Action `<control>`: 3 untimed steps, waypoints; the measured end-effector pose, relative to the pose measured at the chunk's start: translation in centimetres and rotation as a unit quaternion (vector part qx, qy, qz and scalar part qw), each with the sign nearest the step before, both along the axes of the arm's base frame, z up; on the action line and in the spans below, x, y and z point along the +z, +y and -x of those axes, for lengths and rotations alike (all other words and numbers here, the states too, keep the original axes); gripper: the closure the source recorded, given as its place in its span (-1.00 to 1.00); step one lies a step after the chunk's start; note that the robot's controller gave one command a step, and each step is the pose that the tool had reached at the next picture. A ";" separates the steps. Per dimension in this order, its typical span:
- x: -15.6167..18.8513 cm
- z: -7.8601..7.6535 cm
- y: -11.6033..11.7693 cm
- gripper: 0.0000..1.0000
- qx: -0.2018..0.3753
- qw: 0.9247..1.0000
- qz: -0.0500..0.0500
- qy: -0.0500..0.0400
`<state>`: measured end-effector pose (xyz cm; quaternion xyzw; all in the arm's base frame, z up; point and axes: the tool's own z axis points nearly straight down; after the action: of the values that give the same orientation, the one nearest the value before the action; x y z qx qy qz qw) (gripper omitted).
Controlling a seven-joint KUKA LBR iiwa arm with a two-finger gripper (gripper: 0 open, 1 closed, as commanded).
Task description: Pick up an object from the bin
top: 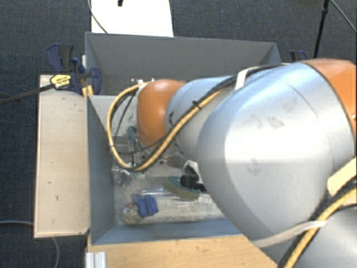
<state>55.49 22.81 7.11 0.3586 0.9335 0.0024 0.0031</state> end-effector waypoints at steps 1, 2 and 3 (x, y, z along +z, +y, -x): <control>0.1 -0.1 0.0 -1.00 0.004 1.000 0.001 0.000; 0.2 -0.2 0.0 1.00 0.005 1.000 0.001 -0.001; 1.0 -0.4 -0.1 1.00 0.008 1.000 0.001 0.000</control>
Offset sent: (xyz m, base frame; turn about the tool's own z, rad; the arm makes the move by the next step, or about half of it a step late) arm 0.0000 0.0000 0.0000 0.0000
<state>55.86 22.75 8.06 0.3509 0.9364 0.0015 0.0034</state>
